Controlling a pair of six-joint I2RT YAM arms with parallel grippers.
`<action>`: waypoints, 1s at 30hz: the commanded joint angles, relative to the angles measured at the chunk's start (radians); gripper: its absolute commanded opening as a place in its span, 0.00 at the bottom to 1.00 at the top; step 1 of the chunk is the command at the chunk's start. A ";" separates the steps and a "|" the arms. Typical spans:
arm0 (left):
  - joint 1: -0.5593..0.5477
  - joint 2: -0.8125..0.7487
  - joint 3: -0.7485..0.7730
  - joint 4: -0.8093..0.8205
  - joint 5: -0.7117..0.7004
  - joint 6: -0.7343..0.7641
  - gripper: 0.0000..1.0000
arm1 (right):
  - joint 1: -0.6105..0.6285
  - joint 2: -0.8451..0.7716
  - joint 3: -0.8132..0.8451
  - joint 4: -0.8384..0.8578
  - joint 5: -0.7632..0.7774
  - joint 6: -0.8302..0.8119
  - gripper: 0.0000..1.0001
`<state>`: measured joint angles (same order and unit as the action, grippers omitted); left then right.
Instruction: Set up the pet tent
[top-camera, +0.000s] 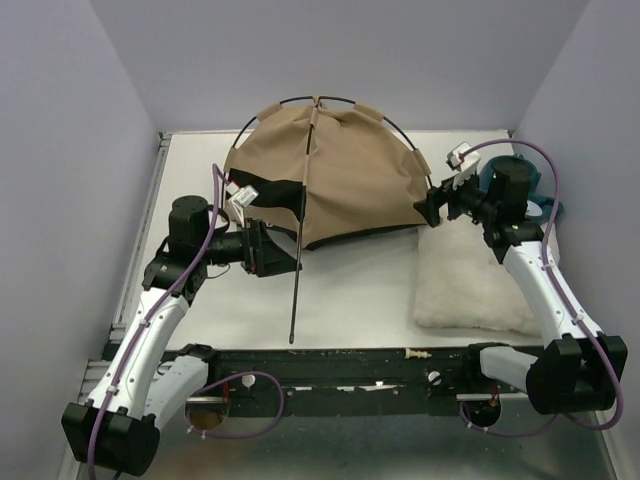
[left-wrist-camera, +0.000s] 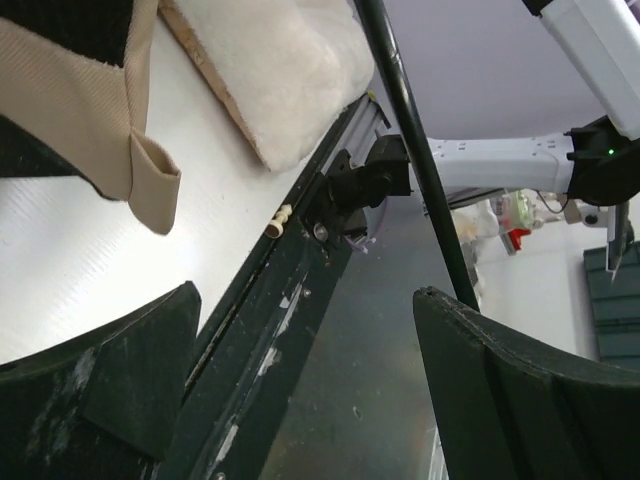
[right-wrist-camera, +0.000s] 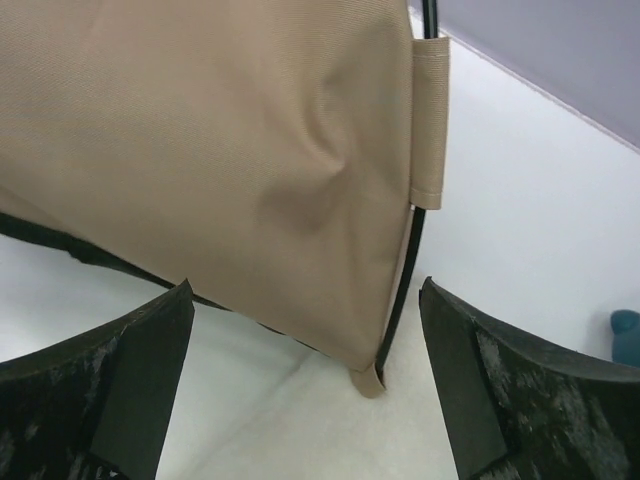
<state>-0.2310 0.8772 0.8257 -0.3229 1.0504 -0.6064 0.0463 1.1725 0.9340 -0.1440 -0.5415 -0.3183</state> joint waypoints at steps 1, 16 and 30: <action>0.077 -0.061 0.009 -0.212 0.121 0.085 0.99 | 0.003 0.018 0.038 -0.098 -0.116 0.022 1.00; 0.256 -0.001 0.174 -1.068 0.559 0.734 0.99 | 0.217 -0.145 -0.103 -0.088 -0.172 0.056 1.00; 0.234 0.190 0.242 -1.180 0.508 0.830 0.85 | 0.333 -0.139 -0.133 -0.022 -0.048 0.084 1.00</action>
<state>0.0238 0.9565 1.0164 -1.3338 1.4612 0.1551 0.3721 1.0286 0.7994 -0.1982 -0.6407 -0.2420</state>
